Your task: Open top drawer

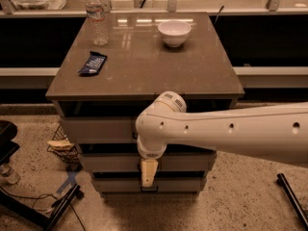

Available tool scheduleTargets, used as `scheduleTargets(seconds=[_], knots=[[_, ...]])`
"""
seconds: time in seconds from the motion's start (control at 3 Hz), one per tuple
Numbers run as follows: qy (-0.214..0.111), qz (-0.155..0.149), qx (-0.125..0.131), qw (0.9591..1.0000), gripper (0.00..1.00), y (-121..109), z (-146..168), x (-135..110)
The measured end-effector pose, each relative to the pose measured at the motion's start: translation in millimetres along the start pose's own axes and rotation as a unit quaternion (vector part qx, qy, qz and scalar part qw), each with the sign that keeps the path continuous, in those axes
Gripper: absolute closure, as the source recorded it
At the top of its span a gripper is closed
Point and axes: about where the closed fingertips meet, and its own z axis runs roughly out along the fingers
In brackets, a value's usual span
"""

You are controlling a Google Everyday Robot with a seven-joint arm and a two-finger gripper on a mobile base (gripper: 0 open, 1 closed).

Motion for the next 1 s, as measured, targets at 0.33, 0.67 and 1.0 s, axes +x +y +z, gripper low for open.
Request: scheduleTargets(seconds=[0.33, 0.67, 1.0], knots=[[-0.009, -0.004, -0.017, 0.9998, 0.18, -1, 19, -6], [-0.022, 0.003, -0.034, 0.9992, 0.49, 3, 40, -10], [-0.021, 0.003, -0.034, 0.9992, 0.73, 3, 39, -10]])
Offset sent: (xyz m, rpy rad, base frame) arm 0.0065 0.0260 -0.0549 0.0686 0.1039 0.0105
